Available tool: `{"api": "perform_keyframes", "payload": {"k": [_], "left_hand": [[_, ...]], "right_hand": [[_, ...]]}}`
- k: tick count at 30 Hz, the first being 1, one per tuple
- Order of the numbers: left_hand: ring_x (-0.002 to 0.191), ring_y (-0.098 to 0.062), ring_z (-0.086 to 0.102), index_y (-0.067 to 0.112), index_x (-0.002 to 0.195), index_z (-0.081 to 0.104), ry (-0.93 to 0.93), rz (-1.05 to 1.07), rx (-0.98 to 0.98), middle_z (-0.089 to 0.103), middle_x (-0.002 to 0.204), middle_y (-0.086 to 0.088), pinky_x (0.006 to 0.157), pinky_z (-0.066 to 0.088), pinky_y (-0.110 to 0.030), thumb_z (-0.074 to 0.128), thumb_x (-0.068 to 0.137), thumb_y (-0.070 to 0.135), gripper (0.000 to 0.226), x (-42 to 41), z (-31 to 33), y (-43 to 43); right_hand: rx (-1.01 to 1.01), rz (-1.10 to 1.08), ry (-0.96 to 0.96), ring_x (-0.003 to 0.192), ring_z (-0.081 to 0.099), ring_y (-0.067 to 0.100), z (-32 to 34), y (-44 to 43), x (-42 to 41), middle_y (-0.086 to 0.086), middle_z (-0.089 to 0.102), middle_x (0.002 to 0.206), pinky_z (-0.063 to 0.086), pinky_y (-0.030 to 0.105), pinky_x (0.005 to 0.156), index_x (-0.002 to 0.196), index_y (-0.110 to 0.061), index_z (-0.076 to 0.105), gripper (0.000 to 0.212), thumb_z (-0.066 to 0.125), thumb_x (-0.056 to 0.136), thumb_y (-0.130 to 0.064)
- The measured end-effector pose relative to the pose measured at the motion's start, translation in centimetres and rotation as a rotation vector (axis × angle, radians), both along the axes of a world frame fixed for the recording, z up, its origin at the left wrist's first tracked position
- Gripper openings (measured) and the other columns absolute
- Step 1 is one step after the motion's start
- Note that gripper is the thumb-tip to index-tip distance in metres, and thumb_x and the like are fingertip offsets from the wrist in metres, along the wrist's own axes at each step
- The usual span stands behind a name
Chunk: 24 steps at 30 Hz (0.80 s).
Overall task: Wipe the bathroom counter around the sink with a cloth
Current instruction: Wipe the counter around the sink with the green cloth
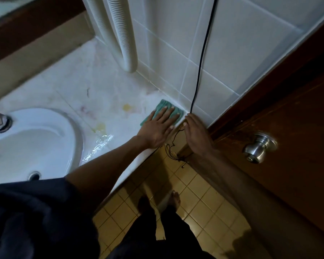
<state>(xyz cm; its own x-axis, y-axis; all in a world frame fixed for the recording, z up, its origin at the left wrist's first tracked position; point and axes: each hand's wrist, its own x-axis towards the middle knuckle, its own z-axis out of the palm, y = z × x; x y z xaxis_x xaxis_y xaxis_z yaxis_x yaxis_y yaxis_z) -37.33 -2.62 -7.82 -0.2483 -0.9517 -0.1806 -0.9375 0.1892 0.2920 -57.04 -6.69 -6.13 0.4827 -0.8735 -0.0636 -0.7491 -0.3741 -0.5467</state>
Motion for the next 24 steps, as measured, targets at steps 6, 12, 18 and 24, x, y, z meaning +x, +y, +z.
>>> {"api": "perform_keyframes", "payload": {"k": [6,12,18,24], "left_hand": [[0.157,-0.013,-0.009,0.033,0.162,0.01,-0.024,-0.032,-0.015,-0.002,0.17,0.007,0.127,-0.004,-0.036,0.019,0.109,0.042,0.054,5.4,0.1,7.8],[0.157,-0.013,-0.002,0.034,0.162,0.011,-0.044,0.275,-0.027,0.004,0.17,0.01,0.127,0.007,-0.042,0.018,0.108,0.044,0.055,10.1,0.2,10.0],[0.158,-0.026,0.003,0.024,0.163,0.012,0.027,0.767,-0.048,0.007,0.171,-0.003,0.125,0.01,-0.053,0.019,0.107,0.041,0.058,9.0,-0.4,1.6],[0.158,-0.025,-0.003,0.025,0.163,0.004,0.066,0.586,-0.046,0.001,0.171,-0.003,0.126,0.006,-0.053,0.015,0.107,0.045,0.06,5.8,-0.8,0.3]], "right_hand": [[0.012,-0.018,-0.095,0.125,0.051,0.026,0.4,-0.4,0.1,0.015,0.055,0.134,0.042,0.037,0.108,0.133,0.0,0.053,0.037,0.037,0.105,-0.019],[-0.096,0.121,-0.078,0.121,0.054,0.029,-0.8,-1.4,3.6,0.014,0.058,0.129,0.044,0.043,0.104,0.123,-0.001,0.059,0.032,0.044,0.1,-0.017],[-0.082,0.169,-0.055,0.135,0.044,0.028,-1.2,-2.1,6.8,0.015,0.05,0.142,0.037,0.043,0.113,0.13,-0.001,0.055,0.037,0.042,0.102,-0.022],[-0.131,0.109,0.061,0.13,0.045,0.033,-1.4,-3.0,6.6,0.017,0.05,0.139,0.038,0.045,0.111,0.13,-0.001,0.054,0.039,0.042,0.102,-0.025]]}}
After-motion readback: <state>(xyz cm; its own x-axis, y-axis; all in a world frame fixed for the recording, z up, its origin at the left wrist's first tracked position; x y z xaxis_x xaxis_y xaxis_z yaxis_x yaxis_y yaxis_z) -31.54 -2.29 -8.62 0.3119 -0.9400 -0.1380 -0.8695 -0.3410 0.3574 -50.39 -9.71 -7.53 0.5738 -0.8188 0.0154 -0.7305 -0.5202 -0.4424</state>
